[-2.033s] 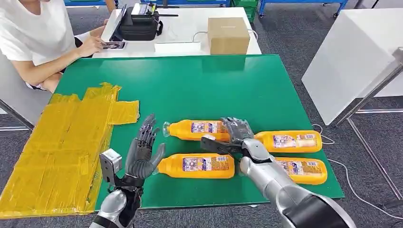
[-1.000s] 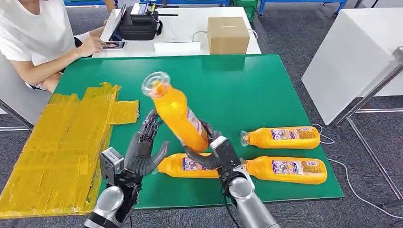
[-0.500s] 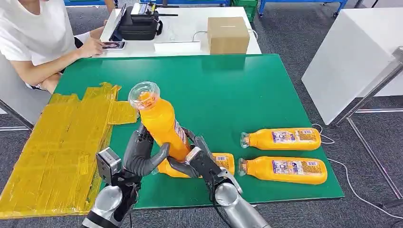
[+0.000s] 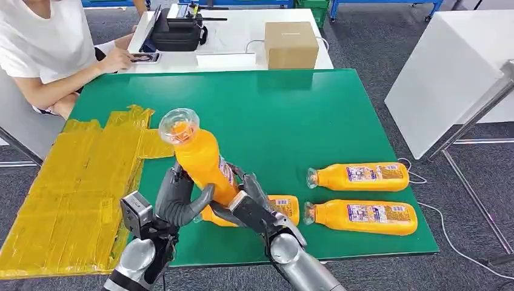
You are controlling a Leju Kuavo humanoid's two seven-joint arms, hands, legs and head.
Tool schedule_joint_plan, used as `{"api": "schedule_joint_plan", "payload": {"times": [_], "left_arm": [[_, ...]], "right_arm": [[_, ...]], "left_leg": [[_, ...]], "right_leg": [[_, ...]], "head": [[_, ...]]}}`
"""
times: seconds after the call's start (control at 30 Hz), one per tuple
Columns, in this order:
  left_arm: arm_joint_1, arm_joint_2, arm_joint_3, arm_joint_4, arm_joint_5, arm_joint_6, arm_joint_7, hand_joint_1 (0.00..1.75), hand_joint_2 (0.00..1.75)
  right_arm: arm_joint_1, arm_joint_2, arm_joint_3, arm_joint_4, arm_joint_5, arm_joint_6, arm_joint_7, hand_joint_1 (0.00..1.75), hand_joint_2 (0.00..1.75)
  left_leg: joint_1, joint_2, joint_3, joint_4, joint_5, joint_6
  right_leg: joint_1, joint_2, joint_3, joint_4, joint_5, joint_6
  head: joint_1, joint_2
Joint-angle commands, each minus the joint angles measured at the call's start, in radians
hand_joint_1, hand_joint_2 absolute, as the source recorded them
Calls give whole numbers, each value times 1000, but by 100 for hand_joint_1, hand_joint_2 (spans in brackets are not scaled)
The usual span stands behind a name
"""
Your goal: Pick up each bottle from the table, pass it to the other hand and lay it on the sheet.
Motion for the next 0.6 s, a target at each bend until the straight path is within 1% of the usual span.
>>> {"api": "schedule_joint_plan", "payload": {"times": [0.03, 0.6], "left_arm": [[-61, 9, 10, 70, 16, 11, 7, 175, 175], [-73, 9, 22, 98, 24, 8, 8, 175, 175]], "right_arm": [[-3, -34, 92, 15, 29, -14, -3, 175, 175], [4, -42, 76, -24, 26, -35, -8, 175, 175]], "left_leg": [[1, -1, 2, -1, -1, -2], [2, -1, 1, 0, -1, -2]], "right_leg": [[1, -2, 3, -1, -1, -1], [2, -2, 2, -1, -1, -2]], "head": [[0, 0], [0, 0]]}}
